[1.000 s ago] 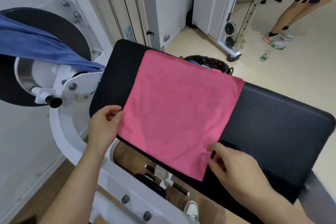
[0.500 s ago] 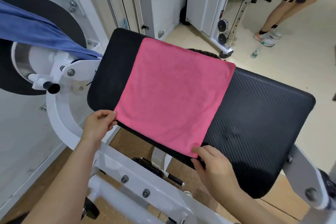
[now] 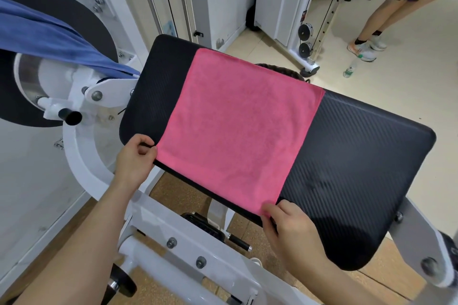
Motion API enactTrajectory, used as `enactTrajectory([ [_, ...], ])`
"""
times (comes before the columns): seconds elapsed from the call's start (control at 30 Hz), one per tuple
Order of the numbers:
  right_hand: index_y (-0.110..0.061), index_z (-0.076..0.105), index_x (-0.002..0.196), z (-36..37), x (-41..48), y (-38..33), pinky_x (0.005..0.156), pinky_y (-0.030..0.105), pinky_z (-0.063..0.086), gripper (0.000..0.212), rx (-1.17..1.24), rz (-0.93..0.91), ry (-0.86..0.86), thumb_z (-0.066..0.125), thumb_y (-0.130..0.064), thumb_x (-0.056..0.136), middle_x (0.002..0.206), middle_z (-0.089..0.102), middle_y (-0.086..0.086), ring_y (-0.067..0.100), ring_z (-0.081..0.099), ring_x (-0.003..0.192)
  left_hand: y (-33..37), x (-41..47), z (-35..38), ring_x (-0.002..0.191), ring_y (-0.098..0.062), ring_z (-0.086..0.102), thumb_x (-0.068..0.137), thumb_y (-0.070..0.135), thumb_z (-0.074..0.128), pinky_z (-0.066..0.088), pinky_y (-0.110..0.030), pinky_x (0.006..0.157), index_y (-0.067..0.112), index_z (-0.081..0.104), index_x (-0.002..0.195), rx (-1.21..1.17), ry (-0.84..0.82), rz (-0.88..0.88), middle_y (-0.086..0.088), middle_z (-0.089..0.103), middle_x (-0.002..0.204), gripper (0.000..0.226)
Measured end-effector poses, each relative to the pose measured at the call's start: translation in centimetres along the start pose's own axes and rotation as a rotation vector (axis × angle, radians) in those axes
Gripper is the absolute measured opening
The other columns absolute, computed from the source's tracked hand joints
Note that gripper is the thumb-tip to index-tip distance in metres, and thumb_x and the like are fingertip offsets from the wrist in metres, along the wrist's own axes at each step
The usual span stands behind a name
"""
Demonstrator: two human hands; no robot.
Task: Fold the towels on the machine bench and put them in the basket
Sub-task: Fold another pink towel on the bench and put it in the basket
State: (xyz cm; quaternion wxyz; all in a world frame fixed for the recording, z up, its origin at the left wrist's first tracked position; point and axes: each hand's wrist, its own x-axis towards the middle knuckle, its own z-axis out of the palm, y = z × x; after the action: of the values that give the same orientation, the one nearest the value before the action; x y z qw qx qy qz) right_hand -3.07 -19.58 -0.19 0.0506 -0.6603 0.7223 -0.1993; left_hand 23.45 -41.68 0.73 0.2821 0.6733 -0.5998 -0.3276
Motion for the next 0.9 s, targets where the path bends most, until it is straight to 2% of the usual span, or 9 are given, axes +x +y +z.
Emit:
enactTrajectory([
  [0.07, -0.016, 0.067, 0.083, -0.3, 0.4, -0.4, 0.054, 0.025, 0.030, 0.007, -0.132, -0.055, 0.003, 0.067, -0.023, 0.081, 0.071, 0.045, -0.002, 0.018, 0.044, 0.060, -0.1, 0.1, -0.1, 0.079, -0.015, 0.057, 0.095, 0.012, 0.054, 0.045, -0.024, 0.064, 0.021, 0.057, 0.097, 0.050, -0.052, 0.079, -0.005, 0.061, 0.090, 0.010],
  [0.17, -0.014, 0.065, 0.084, -0.5, 1.0, -1.0, 0.057, 0.032, 0.036, 0.017, -0.238, -0.169, 0.015, 0.074, -0.017, 0.070, 0.081, 0.050, 0.004, 0.023, 0.045, 0.067, -0.8, 0.0, -0.6, 0.084, -0.016, 0.055, 0.097, 0.011, 0.049, 0.044, -0.026, 0.070, 0.026, 0.058, 0.099, 0.131, -0.187, 0.181, -0.004, 0.060, 0.096, 0.018],
  [0.27, -0.013, 0.064, 0.108, 0.2, 1.4, -1.5, 0.070, 0.035, 0.043, 0.041, -0.252, -0.322, 0.003, 0.072, -0.015, 0.068, 0.100, 0.055, 0.006, 0.025, 0.051, 0.086, -1.5, -0.3, -1.3, 0.091, -0.015, 0.056, 0.086, 0.000, 0.062, 0.048, -0.030, 0.080, 0.046, 0.058, 0.105, 0.195, -0.279, 0.274, -0.001, 0.057, 0.105, 0.050],
  [0.33, -0.011, 0.059, 0.123, 0.8, 1.6, -1.7, 0.083, 0.038, 0.048, 0.051, -0.257, -0.400, -0.037, 0.066, -0.017, 0.073, 0.118, 0.056, 0.009, 0.029, 0.053, 0.107, -1.9, -0.5, -1.3, 0.091, -0.016, 0.056, 0.077, -0.012, 0.065, 0.049, -0.031, 0.081, 0.049, 0.056, 0.109, 0.221, -0.291, 0.319, -0.002, 0.057, 0.103, 0.069],
  [0.4, -0.008, 0.057, 0.128, 1.2, 1.7, -1.7, 0.088, 0.041, 0.050, 0.049, -0.268, -0.413, -0.068, 0.055, -0.019, 0.081, 0.128, 0.055, 0.012, 0.031, 0.052, 0.119, -2.0, -0.5, -0.9, 0.087, -0.015, 0.057, 0.078, -0.014, 0.065, 0.051, -0.029, 0.079, 0.037, 0.064, 0.112, 0.240, -0.216, 0.364, -0.001, 0.060, 0.100, 0.062],
  [0.53, -0.001, 0.060, 0.124, 1.8, 2.0, -1.8, 0.083, 0.044, 0.053, 0.048, -0.332, -0.399, -0.131, 0.037, -0.019, 0.086, 0.129, 0.058, 0.018, 0.033, 0.057, 0.116, -1.7, 0.0, -0.3, 0.084, -0.013, 0.057, 0.083, -0.009, 0.064, 0.045, -0.019, 0.074, 0.014, 0.071, 0.111, 0.326, -0.061, 0.451, 0.000, 0.064, 0.097, 0.036],
  [0.73, -0.001, 0.064, 0.121, 2.3, 2.2, -0.4, 0.084, 0.041, 0.054, 0.041, -0.304, -0.441, -0.136, 0.046, -0.018, 0.088, 0.129, 0.061, 0.014, 0.030, 0.059, 0.115, -2.3, 0.8, -1.1, 0.084, -0.018, 0.056, 0.085, 0.002, 0.069, 0.052, -0.035, 0.071, 0.012, 0.074, 0.109, 0.407, -0.076, 0.540, -0.003, 0.064, 0.094, 0.026],
  [0.8, -0.003, 0.066, 0.119, 2.2, 2.2, -0.2, 0.087, 0.040, 0.053, 0.039, -0.280, -0.441, -0.138, 0.051, -0.020, 0.087, 0.130, 0.061, 0.012, 0.028, 0.059, 0.117, -2.3, 1.0, -1.5, 0.084, -0.017, 0.053, 0.087, 0.010, 0.069, 0.049, -0.033, 0.069, 0.014, 0.074, 0.109, 0.451, -0.095, 0.566, -0.002, 0.065, 0.094, 0.023],
  [0.9, -0.005, 0.070, 0.112, 1.9, 2.4, -0.2, 0.087, 0.039, 0.054, 0.038, -0.222, -0.428, -0.102, 0.046, -0.014, 0.084, 0.126, 0.064, 0.010, 0.027, 0.061, 0.114, -2.0, 1.4, -1.7, 0.085, -0.015, 0.050, 0.091, 0.016, 0.064, 0.040, -0.024, 0.069, 0.017, 0.073, 0.109, 0.423, -0.137, 0.522, 0.001, 0.066, 0.095, 0.020],
])
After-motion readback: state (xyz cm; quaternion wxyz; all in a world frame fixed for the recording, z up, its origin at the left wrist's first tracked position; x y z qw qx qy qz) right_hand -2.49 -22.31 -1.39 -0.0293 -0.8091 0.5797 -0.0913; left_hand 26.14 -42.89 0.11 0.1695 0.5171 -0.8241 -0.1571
